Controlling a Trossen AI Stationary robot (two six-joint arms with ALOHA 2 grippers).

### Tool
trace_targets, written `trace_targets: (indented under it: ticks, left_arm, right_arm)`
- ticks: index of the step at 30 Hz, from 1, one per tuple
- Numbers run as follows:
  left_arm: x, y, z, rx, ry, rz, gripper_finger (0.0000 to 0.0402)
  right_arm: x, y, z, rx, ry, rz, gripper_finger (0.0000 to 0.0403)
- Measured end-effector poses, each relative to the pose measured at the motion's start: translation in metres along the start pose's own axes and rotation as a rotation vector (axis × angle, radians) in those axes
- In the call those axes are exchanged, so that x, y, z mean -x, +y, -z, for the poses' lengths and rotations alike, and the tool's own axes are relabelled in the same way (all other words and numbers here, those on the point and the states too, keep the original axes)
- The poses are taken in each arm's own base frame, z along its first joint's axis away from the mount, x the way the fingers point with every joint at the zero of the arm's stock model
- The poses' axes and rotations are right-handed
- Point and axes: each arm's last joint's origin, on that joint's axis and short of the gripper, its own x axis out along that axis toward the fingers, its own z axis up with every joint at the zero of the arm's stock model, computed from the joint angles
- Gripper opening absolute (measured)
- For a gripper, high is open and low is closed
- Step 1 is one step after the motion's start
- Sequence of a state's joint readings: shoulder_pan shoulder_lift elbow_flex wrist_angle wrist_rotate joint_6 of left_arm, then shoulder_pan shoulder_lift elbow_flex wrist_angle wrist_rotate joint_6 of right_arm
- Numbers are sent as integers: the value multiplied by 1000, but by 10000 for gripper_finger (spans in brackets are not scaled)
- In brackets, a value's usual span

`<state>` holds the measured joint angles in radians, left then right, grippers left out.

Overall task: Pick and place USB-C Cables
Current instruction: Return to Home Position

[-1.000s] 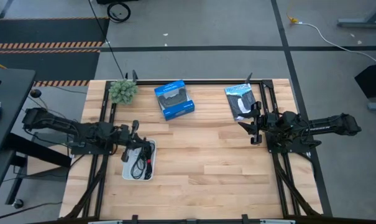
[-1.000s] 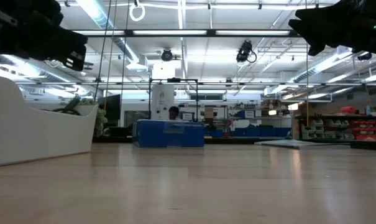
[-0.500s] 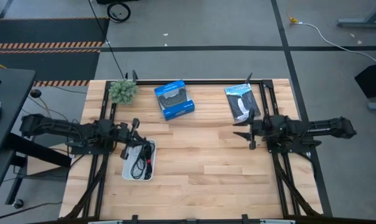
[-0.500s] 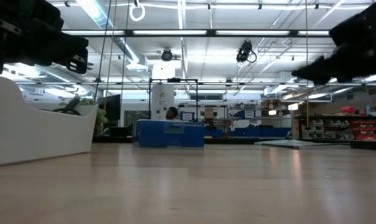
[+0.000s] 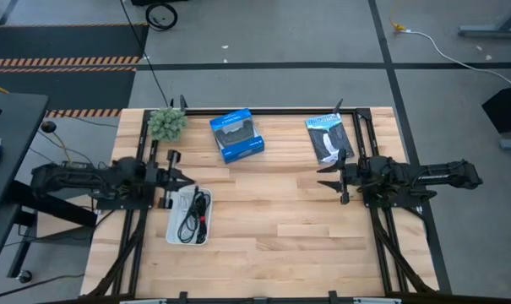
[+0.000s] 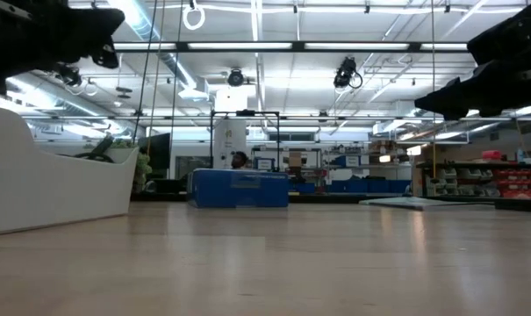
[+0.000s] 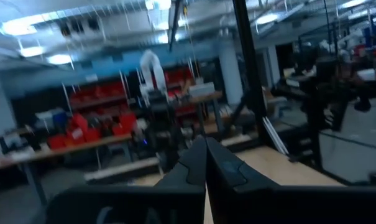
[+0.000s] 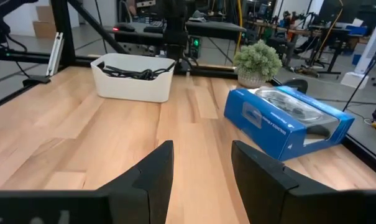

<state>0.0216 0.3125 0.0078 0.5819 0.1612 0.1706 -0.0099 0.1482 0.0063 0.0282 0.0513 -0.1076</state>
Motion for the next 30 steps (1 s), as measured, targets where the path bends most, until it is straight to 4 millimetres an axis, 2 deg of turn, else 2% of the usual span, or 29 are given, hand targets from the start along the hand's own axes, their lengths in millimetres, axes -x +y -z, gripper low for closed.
trace_targets:
  ticks: [6, 10, 15, 30]
  left_arm:
    - [6, 2, -10, -70, -86, -30, 3]
    - [6, 2, -10, -103, -88, -32, 19]
    - [6, 2, -8, -69, -64, -26, 37]
    - [6, 2, -8, -64, -64, -26, 36]
  right_arm:
    - [0, 0, 0, 0, 0, 0, 169]
    - [0, 0, 0, 0, 0, 0, 169]
    - [0, 0, 0, 0, 0, 0, 169]
    - [0, 0, 0, 0, 0, 0, 169]
